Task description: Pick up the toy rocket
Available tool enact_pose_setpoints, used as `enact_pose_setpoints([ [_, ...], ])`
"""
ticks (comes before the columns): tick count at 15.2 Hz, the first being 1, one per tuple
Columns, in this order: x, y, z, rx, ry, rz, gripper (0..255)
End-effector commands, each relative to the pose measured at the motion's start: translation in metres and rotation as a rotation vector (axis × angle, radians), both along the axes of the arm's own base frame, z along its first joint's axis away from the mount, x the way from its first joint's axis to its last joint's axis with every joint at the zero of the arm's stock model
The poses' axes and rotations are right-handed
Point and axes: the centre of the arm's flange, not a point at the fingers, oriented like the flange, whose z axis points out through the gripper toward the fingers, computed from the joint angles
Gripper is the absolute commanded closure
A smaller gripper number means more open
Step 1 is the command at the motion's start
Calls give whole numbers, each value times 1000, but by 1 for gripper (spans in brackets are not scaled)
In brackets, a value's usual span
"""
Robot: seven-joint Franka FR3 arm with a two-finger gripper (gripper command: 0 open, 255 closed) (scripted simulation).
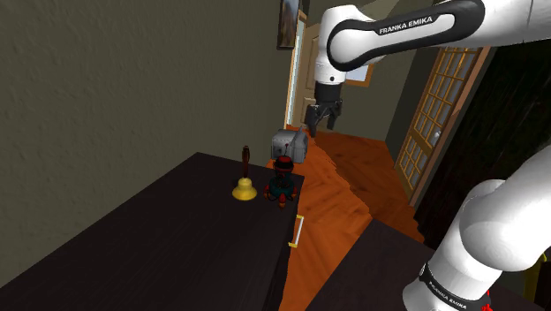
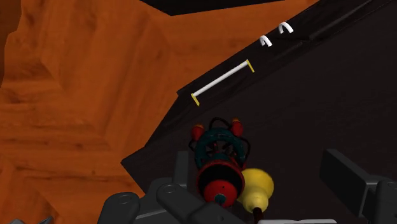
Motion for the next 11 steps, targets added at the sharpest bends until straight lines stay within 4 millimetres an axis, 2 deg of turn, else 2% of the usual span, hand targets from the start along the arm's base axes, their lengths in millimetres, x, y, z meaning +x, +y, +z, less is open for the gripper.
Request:
enact_pose_setpoints([
  [1, 23, -6, -13, 5, 3, -2, 0],
  [11, 136, -36, -81, 32, 23, -15, 0],
])
